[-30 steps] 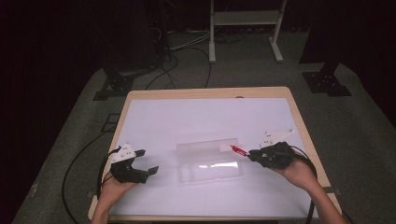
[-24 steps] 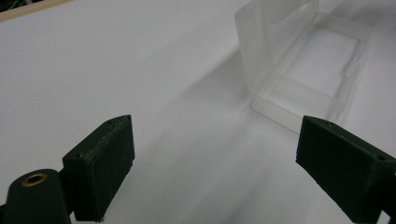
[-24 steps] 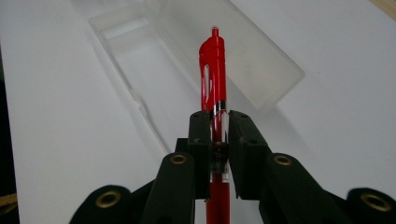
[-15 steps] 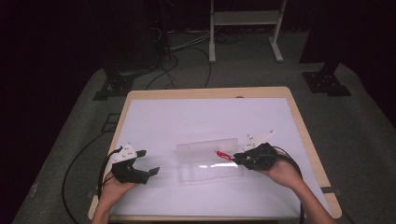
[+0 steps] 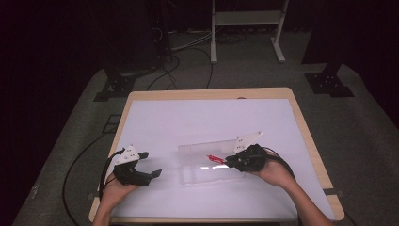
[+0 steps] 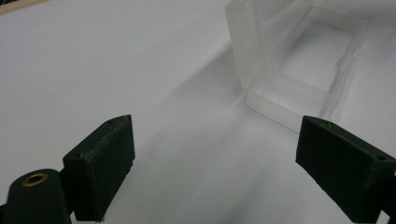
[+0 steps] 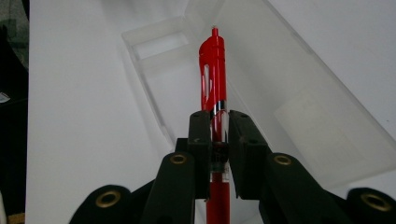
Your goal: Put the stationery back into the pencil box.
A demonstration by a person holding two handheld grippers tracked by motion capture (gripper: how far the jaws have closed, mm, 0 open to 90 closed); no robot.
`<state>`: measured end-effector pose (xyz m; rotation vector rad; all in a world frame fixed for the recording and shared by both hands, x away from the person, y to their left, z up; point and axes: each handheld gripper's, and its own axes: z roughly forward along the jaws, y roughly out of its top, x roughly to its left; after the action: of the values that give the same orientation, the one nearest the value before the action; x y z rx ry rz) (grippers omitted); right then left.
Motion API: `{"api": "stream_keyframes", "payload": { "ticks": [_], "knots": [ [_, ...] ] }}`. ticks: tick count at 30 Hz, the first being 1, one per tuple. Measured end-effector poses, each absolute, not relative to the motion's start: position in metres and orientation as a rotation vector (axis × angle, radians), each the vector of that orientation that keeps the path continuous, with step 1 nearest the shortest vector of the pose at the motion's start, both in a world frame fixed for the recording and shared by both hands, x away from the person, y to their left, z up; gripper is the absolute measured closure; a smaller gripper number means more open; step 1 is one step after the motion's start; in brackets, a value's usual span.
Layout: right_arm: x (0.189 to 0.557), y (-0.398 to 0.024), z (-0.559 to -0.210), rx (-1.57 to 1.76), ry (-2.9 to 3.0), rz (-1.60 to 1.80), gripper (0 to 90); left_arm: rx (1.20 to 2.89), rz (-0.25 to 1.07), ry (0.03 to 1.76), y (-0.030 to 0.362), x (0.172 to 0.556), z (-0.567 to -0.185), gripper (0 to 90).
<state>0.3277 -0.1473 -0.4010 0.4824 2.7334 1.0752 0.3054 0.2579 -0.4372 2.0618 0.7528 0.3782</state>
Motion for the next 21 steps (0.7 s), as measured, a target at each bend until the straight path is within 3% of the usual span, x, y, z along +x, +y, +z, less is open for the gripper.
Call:
{"api": "stream_keyframes", "payload": {
  "ticks": [21],
  "knots": [
    [0.342,-0.124,-0.421,0.439,2.812,1.036,78.8,2.064,0.369,0.75,0.258,0.306,-0.439,10.9]
  ]
}}
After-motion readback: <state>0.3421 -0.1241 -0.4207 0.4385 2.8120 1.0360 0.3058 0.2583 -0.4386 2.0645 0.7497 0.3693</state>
